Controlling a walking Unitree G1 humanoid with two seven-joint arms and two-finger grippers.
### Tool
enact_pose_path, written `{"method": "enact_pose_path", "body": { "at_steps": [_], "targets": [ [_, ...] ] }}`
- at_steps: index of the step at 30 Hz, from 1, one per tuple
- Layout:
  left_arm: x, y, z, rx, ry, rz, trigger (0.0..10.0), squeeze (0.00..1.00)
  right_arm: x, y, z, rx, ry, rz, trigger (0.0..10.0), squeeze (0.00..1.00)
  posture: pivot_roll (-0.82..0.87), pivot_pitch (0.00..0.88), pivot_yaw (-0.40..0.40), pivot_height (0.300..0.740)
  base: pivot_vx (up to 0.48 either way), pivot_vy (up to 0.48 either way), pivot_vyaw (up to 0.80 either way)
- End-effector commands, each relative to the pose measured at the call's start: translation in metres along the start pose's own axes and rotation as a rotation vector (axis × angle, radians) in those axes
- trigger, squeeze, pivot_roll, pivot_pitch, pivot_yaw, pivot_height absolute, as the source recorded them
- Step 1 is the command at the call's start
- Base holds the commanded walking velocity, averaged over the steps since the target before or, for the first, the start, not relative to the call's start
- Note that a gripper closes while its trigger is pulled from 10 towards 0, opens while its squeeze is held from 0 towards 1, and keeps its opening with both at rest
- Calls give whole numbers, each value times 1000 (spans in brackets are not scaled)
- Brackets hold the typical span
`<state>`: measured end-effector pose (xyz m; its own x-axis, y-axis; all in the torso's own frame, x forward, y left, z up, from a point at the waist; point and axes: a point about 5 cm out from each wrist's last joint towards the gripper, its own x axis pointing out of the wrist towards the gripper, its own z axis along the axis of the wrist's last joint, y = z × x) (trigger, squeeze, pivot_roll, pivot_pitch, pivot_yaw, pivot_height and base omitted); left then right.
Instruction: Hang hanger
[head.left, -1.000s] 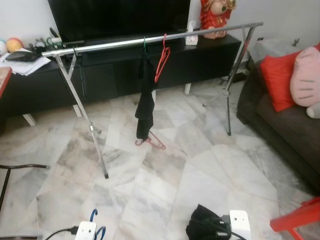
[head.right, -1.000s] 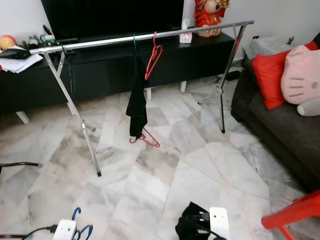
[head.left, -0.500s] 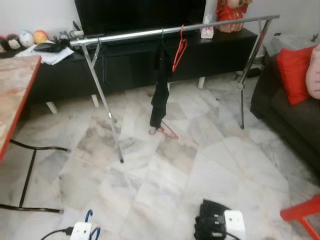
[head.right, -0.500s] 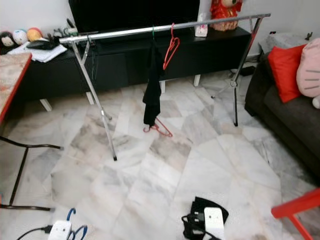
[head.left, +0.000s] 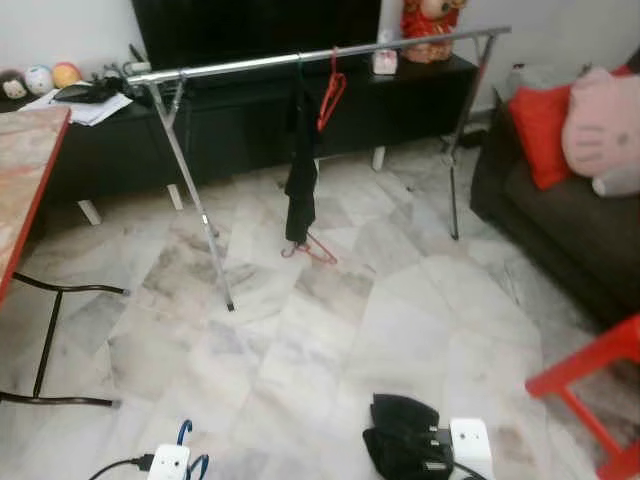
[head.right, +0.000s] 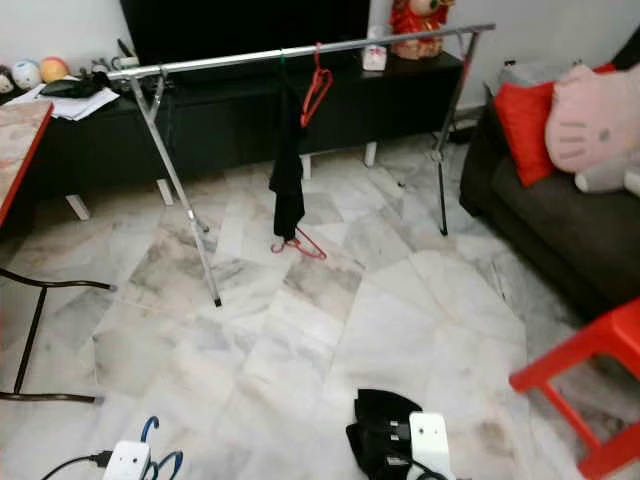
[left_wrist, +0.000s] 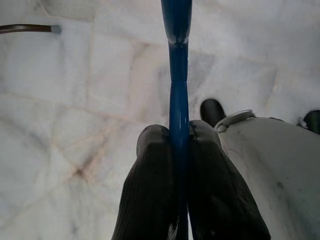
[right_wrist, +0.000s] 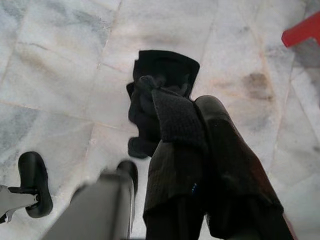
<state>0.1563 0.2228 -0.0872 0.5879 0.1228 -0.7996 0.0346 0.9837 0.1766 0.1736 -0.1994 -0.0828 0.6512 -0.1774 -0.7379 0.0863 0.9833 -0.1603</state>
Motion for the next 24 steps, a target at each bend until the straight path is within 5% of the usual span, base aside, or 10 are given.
{"method": "enact_pose_path", "body": {
  "at_steps": [1,15,24],
  "targets": [
    [-1,-2,-4,11,13,-9,10000,0,-1,-6,-3,7,1,-14,10000,0,-111,0,9,740,-307,0,0],
    [0,-3,1,20,-2,-10,10000,0,-1,-7,-3,24,7,-9,10000,0,-112,0,12,740,-304,0,0],
    [0,-3,-1,23,1,-12,10000,0,0,-6,-1,19,0,-2,10000,0,-112,0,6,740,0,0,0]
  ]
}}
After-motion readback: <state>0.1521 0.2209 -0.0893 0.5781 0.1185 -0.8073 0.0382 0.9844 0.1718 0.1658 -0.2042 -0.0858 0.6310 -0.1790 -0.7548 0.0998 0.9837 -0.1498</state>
